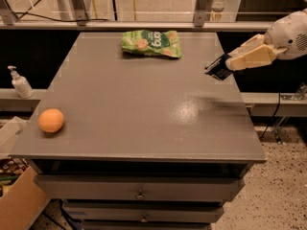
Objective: Pick rxbar blueberry
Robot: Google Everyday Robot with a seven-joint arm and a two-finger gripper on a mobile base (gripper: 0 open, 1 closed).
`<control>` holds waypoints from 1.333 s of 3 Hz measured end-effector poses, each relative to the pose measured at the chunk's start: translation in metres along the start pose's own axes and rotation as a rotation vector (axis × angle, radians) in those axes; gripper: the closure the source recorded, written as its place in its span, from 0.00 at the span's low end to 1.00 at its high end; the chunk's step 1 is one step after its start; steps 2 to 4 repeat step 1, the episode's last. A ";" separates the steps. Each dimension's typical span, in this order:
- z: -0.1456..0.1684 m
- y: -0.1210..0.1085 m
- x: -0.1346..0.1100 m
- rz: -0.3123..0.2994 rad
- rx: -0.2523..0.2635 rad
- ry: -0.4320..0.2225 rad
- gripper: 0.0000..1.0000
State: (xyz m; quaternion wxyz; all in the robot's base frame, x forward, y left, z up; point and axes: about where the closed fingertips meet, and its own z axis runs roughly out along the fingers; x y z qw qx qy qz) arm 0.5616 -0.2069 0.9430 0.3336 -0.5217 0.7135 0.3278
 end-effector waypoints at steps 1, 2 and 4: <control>0.000 0.000 0.000 0.000 0.000 0.000 1.00; 0.000 0.000 0.000 0.000 0.000 0.000 1.00; 0.000 0.000 0.000 0.000 0.000 0.000 1.00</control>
Offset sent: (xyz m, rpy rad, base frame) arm 0.0000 0.0000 0.0000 0.0000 0.0000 0.0000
